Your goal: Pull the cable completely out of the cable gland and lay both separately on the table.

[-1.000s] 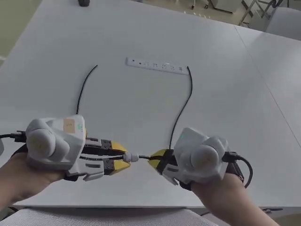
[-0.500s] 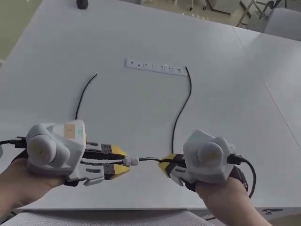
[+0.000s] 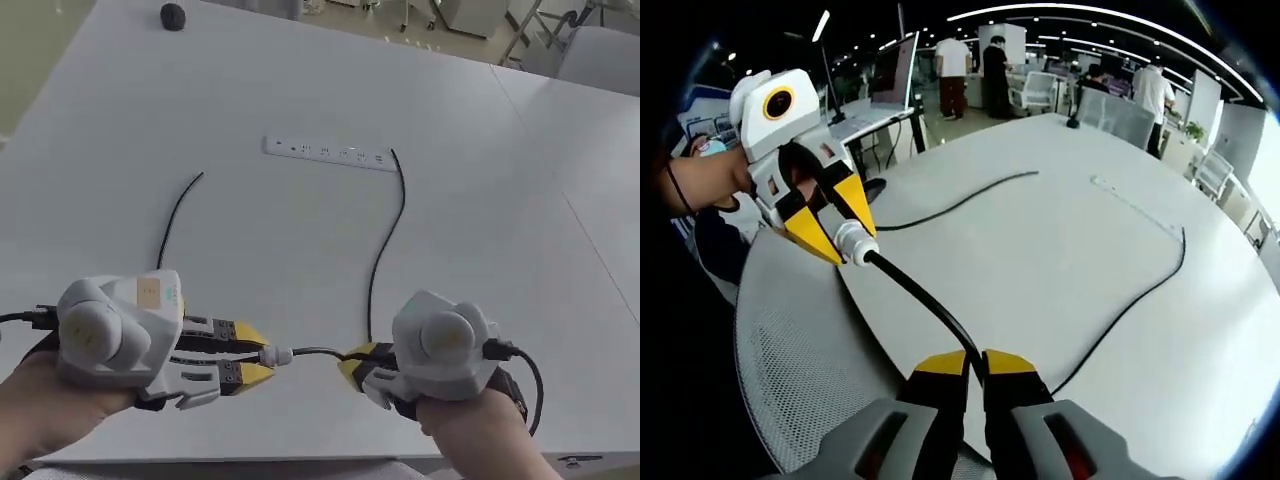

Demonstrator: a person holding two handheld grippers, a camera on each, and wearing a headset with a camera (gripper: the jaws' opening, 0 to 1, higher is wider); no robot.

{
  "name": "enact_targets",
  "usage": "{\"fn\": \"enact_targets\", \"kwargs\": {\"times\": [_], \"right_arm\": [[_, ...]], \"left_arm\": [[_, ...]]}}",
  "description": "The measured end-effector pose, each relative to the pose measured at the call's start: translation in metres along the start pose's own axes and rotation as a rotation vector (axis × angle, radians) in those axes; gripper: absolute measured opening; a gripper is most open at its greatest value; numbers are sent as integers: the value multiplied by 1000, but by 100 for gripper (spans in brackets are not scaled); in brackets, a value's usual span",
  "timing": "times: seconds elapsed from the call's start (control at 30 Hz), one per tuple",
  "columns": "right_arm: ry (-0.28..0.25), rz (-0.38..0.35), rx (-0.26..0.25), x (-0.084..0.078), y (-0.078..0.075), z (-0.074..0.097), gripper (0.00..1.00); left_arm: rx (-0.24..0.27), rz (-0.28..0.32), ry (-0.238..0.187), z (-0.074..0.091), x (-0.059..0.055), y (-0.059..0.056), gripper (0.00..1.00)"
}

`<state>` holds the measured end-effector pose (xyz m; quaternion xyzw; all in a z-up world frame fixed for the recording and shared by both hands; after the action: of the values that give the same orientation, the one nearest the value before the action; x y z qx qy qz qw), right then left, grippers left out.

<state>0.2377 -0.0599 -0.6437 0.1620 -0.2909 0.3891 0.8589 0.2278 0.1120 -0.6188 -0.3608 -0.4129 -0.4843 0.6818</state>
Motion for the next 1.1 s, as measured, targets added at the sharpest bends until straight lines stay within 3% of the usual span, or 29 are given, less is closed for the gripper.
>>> {"fn": "enact_targets", "kwargs": {"times": [0.1,0.27,0.33,0.47,0.5,0.57,0.63,0.8,1.1], "right_arm": [[-20,29,-7,2,-2,3,0],[-33,148,-2,6,1,6,2],[-57,190,-13,11,5,10,7],[-100,204,6,26,16,18,19],[-115,246,19,33,23,20,20],[-102,334,24,41,34,19,19],[-57,421,10,45,42,16,19],[-24,549,-24,50,55,6,16],[-39,574,-18,51,57,5,2]], "left_arm": [[7,3,-4,0,1,1,15],[28,34,-20,2,2,7,15],[29,41,-19,2,1,8,15],[19,42,-9,2,0,6,15],[18,43,-7,2,-1,6,15],[14,45,-7,2,-1,5,15],[14,47,-5,1,-1,4,15],[5,49,2,-2,0,1,15],[4,46,10,-1,-2,-1,15]]}}
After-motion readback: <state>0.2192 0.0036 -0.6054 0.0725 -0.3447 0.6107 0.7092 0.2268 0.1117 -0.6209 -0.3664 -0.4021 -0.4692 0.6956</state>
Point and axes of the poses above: the centre of the closed fingertips' face, and the gripper's own axes: z roughly backward along the fingers, y roughly to its left, x roughly out of its top, the point moved 7 cm from there along z, roughly backward along the fingers
